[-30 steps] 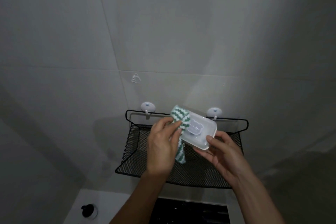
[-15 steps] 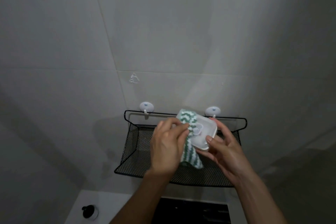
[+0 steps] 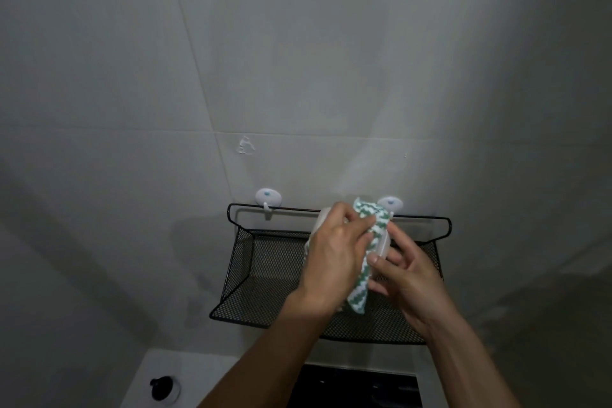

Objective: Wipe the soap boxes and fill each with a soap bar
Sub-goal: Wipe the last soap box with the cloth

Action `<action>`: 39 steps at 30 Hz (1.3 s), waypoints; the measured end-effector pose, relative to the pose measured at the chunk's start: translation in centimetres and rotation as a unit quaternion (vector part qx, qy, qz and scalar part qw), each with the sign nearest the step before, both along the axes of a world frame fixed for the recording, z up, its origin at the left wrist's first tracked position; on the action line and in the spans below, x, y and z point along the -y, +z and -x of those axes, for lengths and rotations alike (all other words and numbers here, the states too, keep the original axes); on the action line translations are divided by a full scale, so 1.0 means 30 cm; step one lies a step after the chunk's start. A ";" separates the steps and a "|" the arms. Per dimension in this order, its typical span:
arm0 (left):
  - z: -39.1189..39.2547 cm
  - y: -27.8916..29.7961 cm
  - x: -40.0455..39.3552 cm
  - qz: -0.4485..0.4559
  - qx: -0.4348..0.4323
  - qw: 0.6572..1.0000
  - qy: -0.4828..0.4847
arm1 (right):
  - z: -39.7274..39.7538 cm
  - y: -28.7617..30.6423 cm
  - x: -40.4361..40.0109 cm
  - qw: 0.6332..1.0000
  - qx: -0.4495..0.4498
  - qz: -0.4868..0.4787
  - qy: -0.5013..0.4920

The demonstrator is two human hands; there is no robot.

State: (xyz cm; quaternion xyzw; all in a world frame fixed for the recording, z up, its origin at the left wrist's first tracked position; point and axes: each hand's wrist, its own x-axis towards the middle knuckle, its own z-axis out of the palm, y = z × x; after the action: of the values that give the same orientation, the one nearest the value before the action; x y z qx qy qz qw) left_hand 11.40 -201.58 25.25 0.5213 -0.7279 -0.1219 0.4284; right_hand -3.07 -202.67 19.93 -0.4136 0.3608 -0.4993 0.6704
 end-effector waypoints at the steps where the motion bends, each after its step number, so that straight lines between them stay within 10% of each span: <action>1: 0.005 -0.003 -0.005 0.003 0.001 1.000 -0.012 | 0.008 -0.001 0.000 1.000 0.014 -0.003 0.004; 39: -0.116 -0.127 -0.028 0.023 0.016 0.995 0.095 | 0.074 0.042 -0.026 0.996 0.000 -0.074 -0.056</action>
State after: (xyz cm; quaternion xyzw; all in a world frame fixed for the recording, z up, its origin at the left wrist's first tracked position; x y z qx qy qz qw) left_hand 14.89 -200.74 21.43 0.5796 -0.6847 -0.0558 0.4383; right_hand -5.29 -201.88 21.19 -0.3421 0.4197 -0.5077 0.6701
